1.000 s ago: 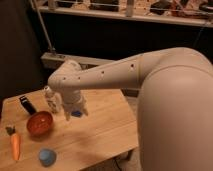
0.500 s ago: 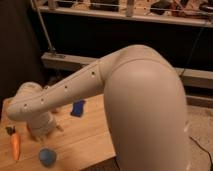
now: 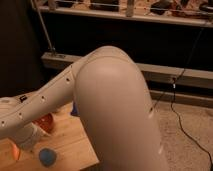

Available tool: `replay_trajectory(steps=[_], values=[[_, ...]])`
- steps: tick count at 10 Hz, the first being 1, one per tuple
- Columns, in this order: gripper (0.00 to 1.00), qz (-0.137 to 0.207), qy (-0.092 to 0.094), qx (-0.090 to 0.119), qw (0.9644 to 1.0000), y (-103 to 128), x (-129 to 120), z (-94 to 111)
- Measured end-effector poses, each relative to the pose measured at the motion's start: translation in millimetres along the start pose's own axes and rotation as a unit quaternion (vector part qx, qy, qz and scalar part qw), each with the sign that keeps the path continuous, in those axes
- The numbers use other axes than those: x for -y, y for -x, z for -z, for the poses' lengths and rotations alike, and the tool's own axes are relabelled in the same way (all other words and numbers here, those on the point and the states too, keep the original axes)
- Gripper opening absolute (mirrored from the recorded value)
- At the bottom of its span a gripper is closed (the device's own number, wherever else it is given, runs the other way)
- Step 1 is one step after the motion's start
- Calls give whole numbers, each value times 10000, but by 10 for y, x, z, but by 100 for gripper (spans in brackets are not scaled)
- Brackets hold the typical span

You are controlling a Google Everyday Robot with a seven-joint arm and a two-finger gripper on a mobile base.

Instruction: Place the ceramic cup over the eraser

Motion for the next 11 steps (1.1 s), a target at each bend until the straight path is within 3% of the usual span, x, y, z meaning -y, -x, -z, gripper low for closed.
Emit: replay_trajectory(steps=[3, 5, 11], values=[[65, 89, 326, -143, 9993, 58, -66, -210], [65, 131, 507, -123, 9986, 101, -30, -339], [65, 339, 774, -183, 9963, 26, 63, -531]])
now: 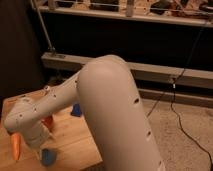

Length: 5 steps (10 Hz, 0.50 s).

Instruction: Place the ceramic cup over the eraser

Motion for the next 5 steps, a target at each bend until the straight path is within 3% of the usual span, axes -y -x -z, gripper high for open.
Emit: replay_trajectory(steps=[5], values=[[65, 588, -37, -63, 9982, -80, -153, 30]])
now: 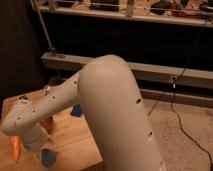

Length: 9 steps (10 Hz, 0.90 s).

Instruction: Place the ceramic cup over the eraser

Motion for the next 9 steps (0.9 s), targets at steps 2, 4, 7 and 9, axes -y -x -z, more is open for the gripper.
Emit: replay_trajectory(steps=[2, 4, 7, 9], values=[[65, 96, -57, -40, 9999, -8, -20, -28], [65, 173, -156, -51, 9997, 5, -1, -95], [64, 362, -253, 62, 9990, 98, -7, -232], [48, 454, -174, 75, 9988, 130, -15, -362]])
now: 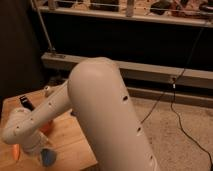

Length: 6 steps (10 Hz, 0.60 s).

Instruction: Place the ceramic cup over the eraser

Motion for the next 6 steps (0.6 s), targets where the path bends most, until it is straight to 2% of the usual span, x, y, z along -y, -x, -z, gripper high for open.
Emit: replay_trajectory(steps=[4, 5, 6], values=[[9, -23, 38, -157, 9999, -18, 55, -161], [2, -46, -18, -198, 9998, -19, 88, -137], [0, -144, -110, -182, 9997, 9, 133, -6]])
